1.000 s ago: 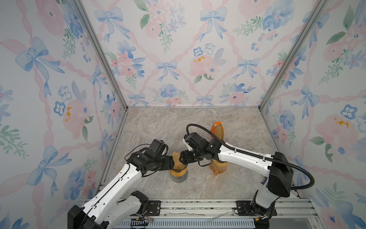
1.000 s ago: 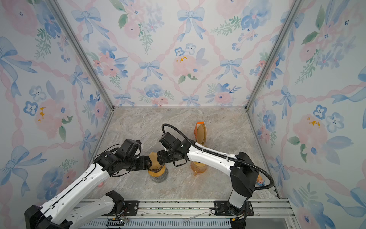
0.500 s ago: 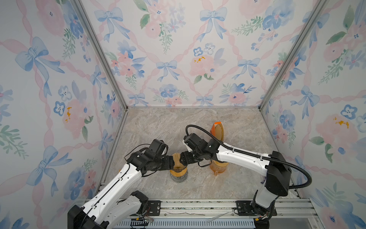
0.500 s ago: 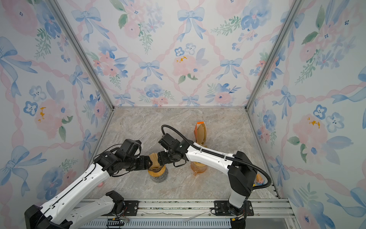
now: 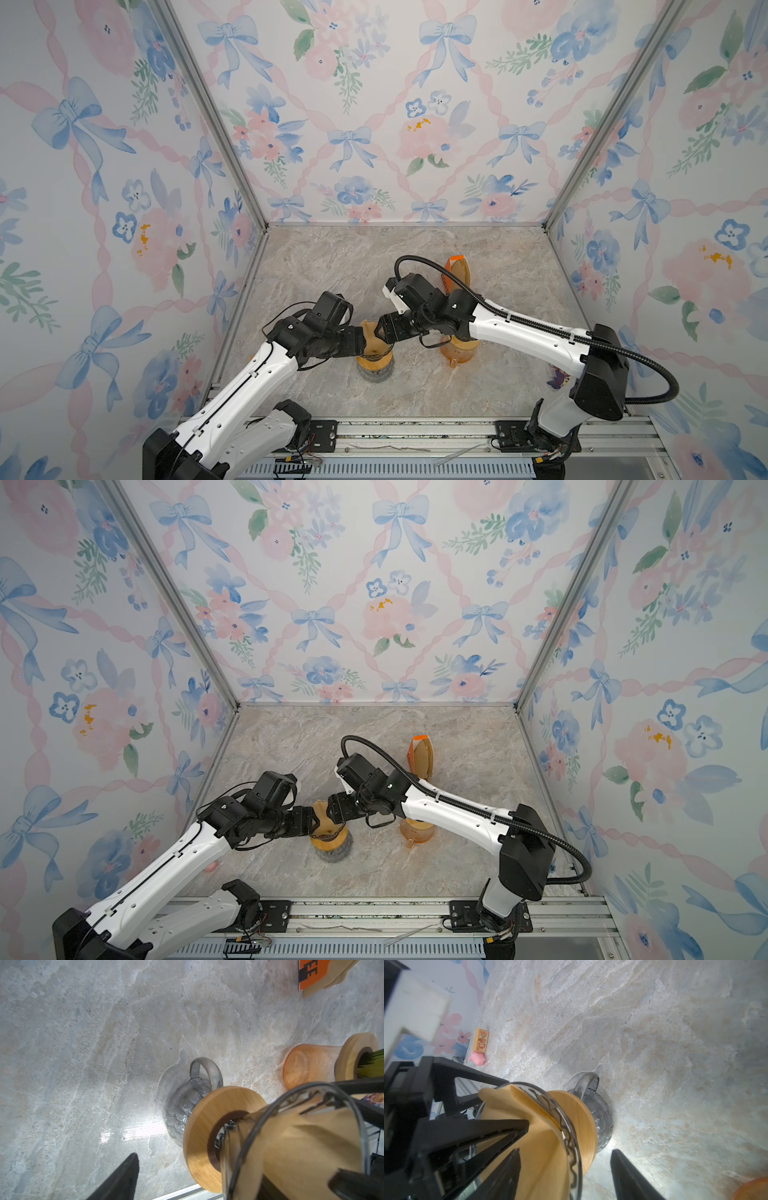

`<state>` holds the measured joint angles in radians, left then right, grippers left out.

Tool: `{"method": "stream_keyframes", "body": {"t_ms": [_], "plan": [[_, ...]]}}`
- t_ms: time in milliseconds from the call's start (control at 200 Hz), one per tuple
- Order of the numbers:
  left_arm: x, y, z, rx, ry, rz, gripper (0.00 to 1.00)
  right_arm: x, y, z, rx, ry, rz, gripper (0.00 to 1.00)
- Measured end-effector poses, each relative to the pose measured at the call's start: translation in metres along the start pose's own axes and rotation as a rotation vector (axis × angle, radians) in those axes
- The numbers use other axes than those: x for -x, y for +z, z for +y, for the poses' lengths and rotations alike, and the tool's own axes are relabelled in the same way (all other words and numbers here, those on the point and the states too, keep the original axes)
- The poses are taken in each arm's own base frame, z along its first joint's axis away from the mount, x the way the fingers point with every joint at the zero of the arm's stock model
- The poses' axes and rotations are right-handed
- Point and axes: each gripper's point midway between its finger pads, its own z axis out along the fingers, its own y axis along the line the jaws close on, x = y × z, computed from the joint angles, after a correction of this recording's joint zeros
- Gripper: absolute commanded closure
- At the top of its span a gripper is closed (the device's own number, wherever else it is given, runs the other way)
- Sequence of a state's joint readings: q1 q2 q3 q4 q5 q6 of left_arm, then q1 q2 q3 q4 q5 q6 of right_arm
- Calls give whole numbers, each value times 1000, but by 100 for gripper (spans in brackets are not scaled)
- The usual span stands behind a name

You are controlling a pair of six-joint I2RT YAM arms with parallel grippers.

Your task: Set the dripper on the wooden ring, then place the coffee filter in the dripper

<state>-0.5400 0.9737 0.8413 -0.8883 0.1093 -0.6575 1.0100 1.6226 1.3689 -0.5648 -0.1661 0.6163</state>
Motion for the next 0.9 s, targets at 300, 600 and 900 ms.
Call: {"method": "stream_keyframes", "body": {"t_ms": [300,600,900], "plan": [[0,0,0,0,0,1,23,-18,6,-17,-103,-1,59,29],[-1,-2,-4,-22,2,4,21,-25,20,-34,-197,0,104,29],[6,-18,-17,-84,20,-38,24,-22,15,-33,-214,-15,98,29]]}}
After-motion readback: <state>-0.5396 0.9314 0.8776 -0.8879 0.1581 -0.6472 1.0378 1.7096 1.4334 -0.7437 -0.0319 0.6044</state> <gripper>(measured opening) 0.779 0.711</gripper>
